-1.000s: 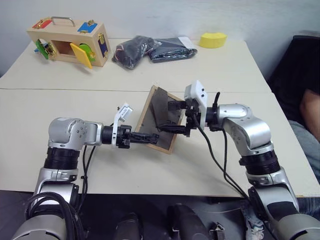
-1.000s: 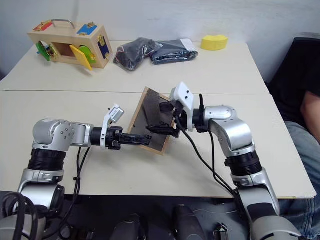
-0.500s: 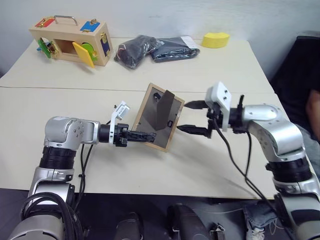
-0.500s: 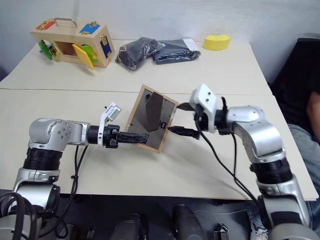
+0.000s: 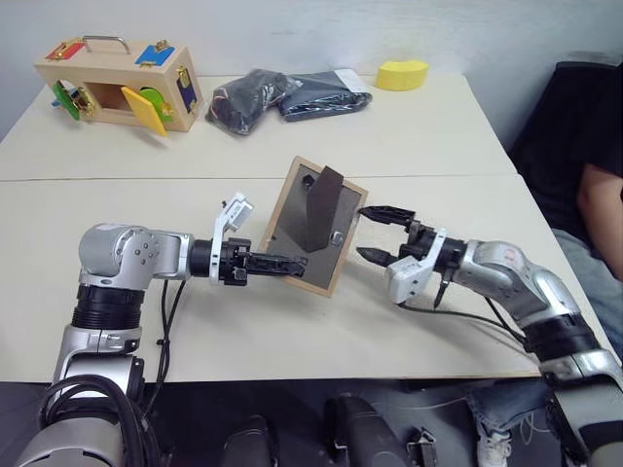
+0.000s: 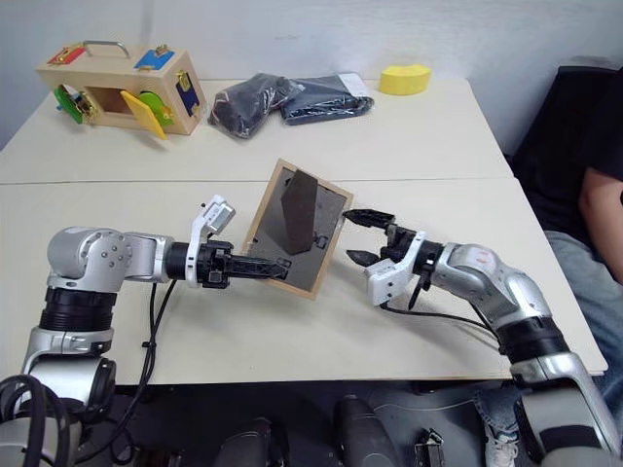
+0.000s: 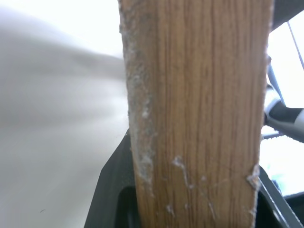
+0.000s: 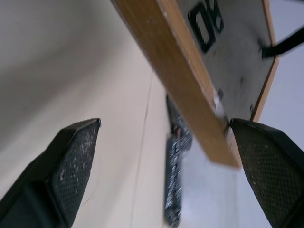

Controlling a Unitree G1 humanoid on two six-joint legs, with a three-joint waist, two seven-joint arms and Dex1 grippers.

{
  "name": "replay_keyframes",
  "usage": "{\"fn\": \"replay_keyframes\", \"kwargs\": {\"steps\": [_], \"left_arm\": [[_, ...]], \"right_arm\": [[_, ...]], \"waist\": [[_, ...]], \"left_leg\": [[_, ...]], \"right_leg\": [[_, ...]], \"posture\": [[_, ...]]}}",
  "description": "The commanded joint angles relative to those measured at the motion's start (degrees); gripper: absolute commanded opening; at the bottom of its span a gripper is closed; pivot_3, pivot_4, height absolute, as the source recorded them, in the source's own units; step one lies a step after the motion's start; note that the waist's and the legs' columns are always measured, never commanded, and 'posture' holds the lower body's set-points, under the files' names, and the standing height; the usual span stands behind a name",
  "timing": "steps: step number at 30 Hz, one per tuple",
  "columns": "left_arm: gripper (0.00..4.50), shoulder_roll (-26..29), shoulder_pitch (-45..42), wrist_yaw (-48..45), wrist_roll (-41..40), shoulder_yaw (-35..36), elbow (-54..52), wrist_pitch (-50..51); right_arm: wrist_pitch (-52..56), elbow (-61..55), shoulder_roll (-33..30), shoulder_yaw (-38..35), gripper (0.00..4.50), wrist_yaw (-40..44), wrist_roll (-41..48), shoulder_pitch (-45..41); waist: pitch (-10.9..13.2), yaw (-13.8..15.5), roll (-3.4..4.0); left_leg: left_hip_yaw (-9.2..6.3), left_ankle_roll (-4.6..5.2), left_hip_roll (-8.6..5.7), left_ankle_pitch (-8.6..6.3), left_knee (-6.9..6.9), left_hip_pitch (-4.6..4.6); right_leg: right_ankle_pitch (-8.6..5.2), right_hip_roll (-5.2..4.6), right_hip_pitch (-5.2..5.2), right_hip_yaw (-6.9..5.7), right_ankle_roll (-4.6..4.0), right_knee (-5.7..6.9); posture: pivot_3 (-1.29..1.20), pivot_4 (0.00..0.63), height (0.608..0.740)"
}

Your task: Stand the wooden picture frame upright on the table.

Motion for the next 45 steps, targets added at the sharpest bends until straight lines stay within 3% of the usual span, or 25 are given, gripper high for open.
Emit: {"fn": "replay_keyframes", "kwargs": {"steps": [1,3,5,8,12,13,17,21,23,25,27,30,31,34,38,45], "left_arm": [[1.29,0.8,-1.6,-1.5,-2.9,0.9,-2.1,0.4],[1.29,1.6,-1.4,-1.7,-2.4,-0.3,-3.0,-0.2],[1.29,2.0,-1.3,-1.8,-2.3,-0.5,-3.0,-0.5],[1.29,2.7,-1.1,-2.0,-2.6,0.1,-2.8,-1.1],[1.29,4.6,-0.6,-1.8,-3.6,2.2,-2.7,-0.2],[2.01,5.4,-0.3,-1.8,-4.3,3.0,-3.0,0.3],[3.16,12.8,2.4,-3.9,-7.0,7.5,-6.2,0.9],[4.48,22.2,7.6,-7.4,-9.7,15.6,-10.4,-1.3],[4.50,25.8,11.9,-9.4,-11.6,23.3,-14.5,-3.1],[4.50,26.6,17.3,-10.4,-11.9,28.7,-20.3,-7.2],[4.50,25.5,21.4,-9.5,-11.6,31.3,-24.7,-10.9],[4.50,20.3,26.5,-4.4,-9.7,32.3,-31.3,-17.3],[4.50,19.1,27.8,-3.1,-8.9,32.0,-32.9,-19.3],[4.50,18.0,30.4,-1.6,-8.3,30.9,-35.3,-22.6],[4.50,17.0,29.7,0.4,-9.8,30.4,-34.6,-25.2],[4.50,17.9,26.2,2.6,-12.3,29.4,-31.0,-26.0]], "right_arm": [[-1.2,3.3,1.9,1.2,4.50,-11.9,-6.5,-4.3],[-1.5,5.0,3.5,3.4,4.32,-17.3,-10.3,-7.6],[-2.0,6.5,4.3,5.2,3.85,-20.6,-12.4,-9.4],[-2.7,8.6,4.2,7.2,2.79,-24.9,-14.4,-10.7],[-3.6,9.3,3.8,8.1,2.15,-30.9,-16.1,-12.6],[-3.6,9.6,3.8,8.2,2.05,-31.6,-16.0,-12.9],[-3.7,12.2,3.6,9.2,1.27,-31.3,-14.2,-14.8],[-5.3,13.5,3.3,9.2,1.26,-29.0,-11.2,-15.8],[-7.1,15.2,2.9,9.3,1.26,-24.0,-6.3,-16.0],[-7.6,18.0,4.5,10.8,1.26,-10.3,9.3,-14.6],[-1.5,15.7,6.5,11.0,1.26,6.0,28.8,-11.3],[29.1,-1.1,9.0,8.1,1.26,29.3,60.2,-4.1],[40.8,-5.9,9.3,6.8,1.26,33.3,68.3,-2.8],[63.1,-12.7,9.0,3.7,1.26,38.3,81.3,-1.7],[83.6,-15.1,9.5,0.9,1.26,40.8,89.9,-1.8],[92.0,-11.9,11.8,1.8,1.26,44.3,84.9,0.3]], "waist": [[0.0,0.0,0.00],[0.0,0.0,0.00],[0.0,0.0,0.00],[0.0,0.1,0.00],[0.0,0.1,0.00],[0.0,0.0,0.00],[0.0,-1.1,0.00],[0.0,-1.5,-0.02],[0.0,-2.0,-0.06],[0.0,-2.1,-0.09],[0.0,-2.0,-0.10],[0.1,-1.0,-0.08],[0.1,-0.7,-0.08],[0.1,0.2,-0.09],[0.0,0.7,-0.10],[0.0,0.6,-0.11]], "left_leg": [[0.00,-0.01,0.00,0.00,-0.01,0.00],[0.00,-0.01,0.01,0.01,0.00,0.01],[0.01,-0.01,0.01,0.01,-0.01,0.01],[0.01,-0.01,0.00,0.01,-0.01,0.00],[0.01,-0.01,0.00,0.01,0.00,-0.02],[0.01,-0.01,0.00,0.01,0.00,-0.01],[0.01,-0.04,0.02,0.03,-0.04,0.00],[-0.01,-0.09,0.01,0.06,-0.09,0.02],[-0.01,-0.10,0.01,0.06,-0.09,0.02],[-0.04,-0.10,0.02,0.06,-0.08,0.02],[-0.08,-0.09,0.02,0.06,-0.10,0.10],[-0.33,-0.05,0.06,0.03,-0.07,0.39],[-0.39,0.00,0.09,-0.03,-0.08,0.55],[-0.47,0.06,0.10,-0.07,-0.03,0.53],[-0.55,0.05,0.10,-0.09,-0.08,0.50],[-0.58,0.08,0.07,-0.11,-0.08,0.28]], "right_leg": [[-0.01,0.00,-0.01,0.00,-0.01,0.01],[-0.02,0.00,-0.01,-0.01,-0.04,0.03],[-0.03,0.00,-0.02,-0.01,-0.06,0.05],[-0.04,-0.01,-0.03,-0.01,-0.07,0.05],[-0.04,-0.02,-0.05,-0.01,-0.06,0.06],[-0.04,-0.02,-0.05,-0.01,-0.06,0.07],[-0.05,0.02,-0.07,0.00,-0.08,0.10],[-0.08,0.03,-0.11,0.02,-0.15,0.20],[-0.09,0.03,-0.12,0.04,-0.16,0.21],[-0.09,0.03,-0.11,0.00,-0.17,0.18],[-0.09,0.03,0.02,-0.03,-0.17,0.10],[-0.09,0.02,0.57,-0.22,-0.16,-0.08],[-0.09,0.01,0.80,-0.25,-0.15,-0.14],[-0.07,-0.03,0.84,-0.33,-0.12,-0.15],[-0.07,-0.06,0.84,-0.43,-0.13,-0.27],[-0.07,-0.06,0.69,-0.47,-0.12,-0.35]], "posture": [[0.00,0.150,0.740],[0.00,0.150,0.740],[0.00,0.150,0.740],[0.00,0.150,0.740],[0.00,0.150,0.740],[0.00,0.150,0.740],[0.00,0.150,0.740],[0.00,0.150,0.740],[0.00,0.150,0.740],[0.00,0.150,0.740],[0.00,0.150,0.740],[0.00,0.150,0.740],[0.00,0.150,0.740],[0.00,0.150,0.740],[0.00,0.150,0.740],[0.00,0.150,0.740]]}}
